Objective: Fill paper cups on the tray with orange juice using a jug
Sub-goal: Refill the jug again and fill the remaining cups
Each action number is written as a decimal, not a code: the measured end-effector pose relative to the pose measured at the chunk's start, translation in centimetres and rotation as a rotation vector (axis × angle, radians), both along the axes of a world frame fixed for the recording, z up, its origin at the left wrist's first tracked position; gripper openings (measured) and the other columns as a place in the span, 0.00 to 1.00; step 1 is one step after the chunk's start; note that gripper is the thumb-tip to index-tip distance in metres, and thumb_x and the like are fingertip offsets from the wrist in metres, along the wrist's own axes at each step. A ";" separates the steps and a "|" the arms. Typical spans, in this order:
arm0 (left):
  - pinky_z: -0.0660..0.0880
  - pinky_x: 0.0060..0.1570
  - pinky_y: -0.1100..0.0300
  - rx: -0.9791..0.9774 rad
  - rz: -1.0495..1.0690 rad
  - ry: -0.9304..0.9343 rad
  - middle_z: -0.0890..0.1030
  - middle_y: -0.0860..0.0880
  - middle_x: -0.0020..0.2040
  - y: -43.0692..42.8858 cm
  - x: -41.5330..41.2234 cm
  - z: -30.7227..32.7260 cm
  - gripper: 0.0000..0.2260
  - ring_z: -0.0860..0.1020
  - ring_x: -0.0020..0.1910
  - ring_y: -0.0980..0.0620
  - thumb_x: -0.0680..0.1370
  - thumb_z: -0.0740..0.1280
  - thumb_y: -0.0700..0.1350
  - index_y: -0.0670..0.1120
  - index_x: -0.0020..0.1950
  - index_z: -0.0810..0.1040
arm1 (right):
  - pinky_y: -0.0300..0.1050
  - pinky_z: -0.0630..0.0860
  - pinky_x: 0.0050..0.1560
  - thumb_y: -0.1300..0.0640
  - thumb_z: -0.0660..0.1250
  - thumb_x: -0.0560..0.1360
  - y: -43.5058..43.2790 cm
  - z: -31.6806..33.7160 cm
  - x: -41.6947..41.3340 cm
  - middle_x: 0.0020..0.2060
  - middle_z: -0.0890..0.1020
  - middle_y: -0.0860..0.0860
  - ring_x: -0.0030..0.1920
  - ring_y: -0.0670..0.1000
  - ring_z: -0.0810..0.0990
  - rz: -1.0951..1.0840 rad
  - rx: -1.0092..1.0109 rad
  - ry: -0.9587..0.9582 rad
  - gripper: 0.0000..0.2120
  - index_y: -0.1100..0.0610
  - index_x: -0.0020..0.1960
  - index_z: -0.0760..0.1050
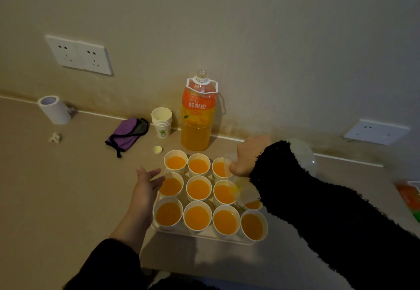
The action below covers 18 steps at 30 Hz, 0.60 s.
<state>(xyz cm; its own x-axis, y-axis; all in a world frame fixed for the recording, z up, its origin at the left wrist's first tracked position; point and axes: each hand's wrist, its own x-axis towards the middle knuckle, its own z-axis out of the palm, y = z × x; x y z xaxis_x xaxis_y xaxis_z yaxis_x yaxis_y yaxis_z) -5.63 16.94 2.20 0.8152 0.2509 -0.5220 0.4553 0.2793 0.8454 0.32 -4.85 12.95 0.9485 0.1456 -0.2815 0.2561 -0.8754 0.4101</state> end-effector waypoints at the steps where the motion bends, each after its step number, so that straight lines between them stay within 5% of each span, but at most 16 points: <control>1: 0.60 0.66 0.52 -0.009 -0.008 -0.004 0.75 0.40 0.65 0.0 0.1 0.0 0.31 0.68 0.69 0.43 0.81 0.40 0.60 0.43 0.67 0.71 | 0.40 0.72 0.35 0.37 0.57 0.71 0.1 0.0 0.0 0.30 0.76 0.50 0.30 0.49 0.73 -0.005 0.001 0.001 0.22 0.54 0.31 0.71; 9: 0.60 0.68 0.50 -0.014 -0.055 -0.010 0.75 0.40 0.64 0.1 1.3 0.7 0.31 0.69 0.67 0.44 0.81 0.41 0.61 0.44 0.67 0.72 | 0.40 0.70 0.35 0.39 0.58 0.72 -0.2 0.2 0.0 0.31 0.75 0.50 0.32 0.48 0.72 -0.124 0.082 0.054 0.20 0.54 0.32 0.69; 13: 0.64 0.59 0.55 -0.021 -0.085 -0.037 0.76 0.41 0.61 0.3 1.9 1.1 0.30 0.72 0.60 0.48 0.81 0.41 0.61 0.44 0.65 0.72 | 0.43 0.73 0.41 0.40 0.61 0.71 -1.6 0.5 0.0 0.34 0.75 0.50 0.38 0.51 0.76 -0.266 0.198 0.058 0.18 0.55 0.38 0.72; 18: 0.62 0.63 0.54 -0.006 -0.113 -0.047 0.75 0.40 0.63 0.5 2.4 1.0 0.29 0.69 0.68 0.44 0.81 0.40 0.61 0.46 0.62 0.73 | 0.45 0.72 0.42 0.42 0.60 0.73 -3.8 0.7 -0.1 0.35 0.74 0.52 0.39 0.53 0.75 -0.347 0.257 0.027 0.16 0.56 0.44 0.72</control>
